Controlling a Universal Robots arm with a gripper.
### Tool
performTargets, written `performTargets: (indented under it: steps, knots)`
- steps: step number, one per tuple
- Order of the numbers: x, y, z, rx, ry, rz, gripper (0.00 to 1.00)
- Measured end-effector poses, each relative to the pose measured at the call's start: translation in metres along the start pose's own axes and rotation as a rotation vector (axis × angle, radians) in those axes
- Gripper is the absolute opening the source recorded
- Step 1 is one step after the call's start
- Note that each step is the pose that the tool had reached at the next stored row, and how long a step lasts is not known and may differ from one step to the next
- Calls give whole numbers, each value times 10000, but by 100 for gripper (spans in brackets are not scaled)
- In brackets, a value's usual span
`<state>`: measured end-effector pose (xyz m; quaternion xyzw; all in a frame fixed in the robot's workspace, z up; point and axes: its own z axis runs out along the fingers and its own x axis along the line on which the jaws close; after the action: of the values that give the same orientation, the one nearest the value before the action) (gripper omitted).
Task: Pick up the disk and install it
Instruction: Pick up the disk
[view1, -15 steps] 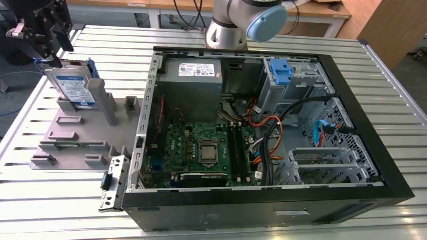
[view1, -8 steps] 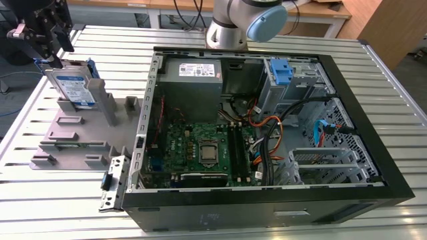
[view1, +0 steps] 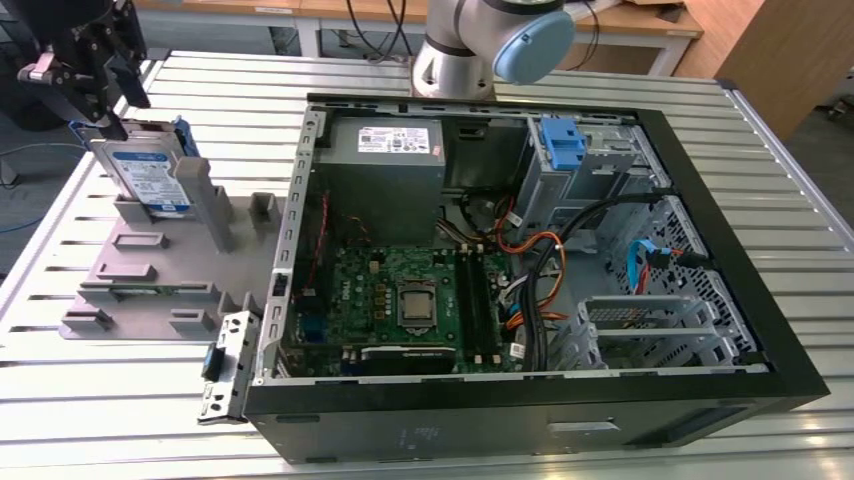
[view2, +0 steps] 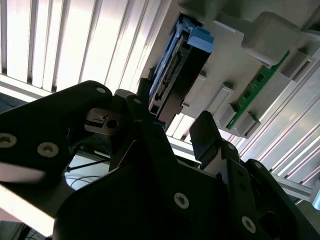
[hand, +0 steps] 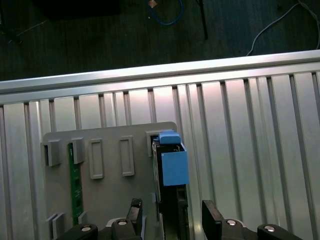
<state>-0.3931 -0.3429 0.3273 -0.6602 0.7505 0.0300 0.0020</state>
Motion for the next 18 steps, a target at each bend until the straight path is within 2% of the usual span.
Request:
performTargets:
  steps: [18]
  knots:
    - [1, -2, 36, 2, -1, 0, 59]
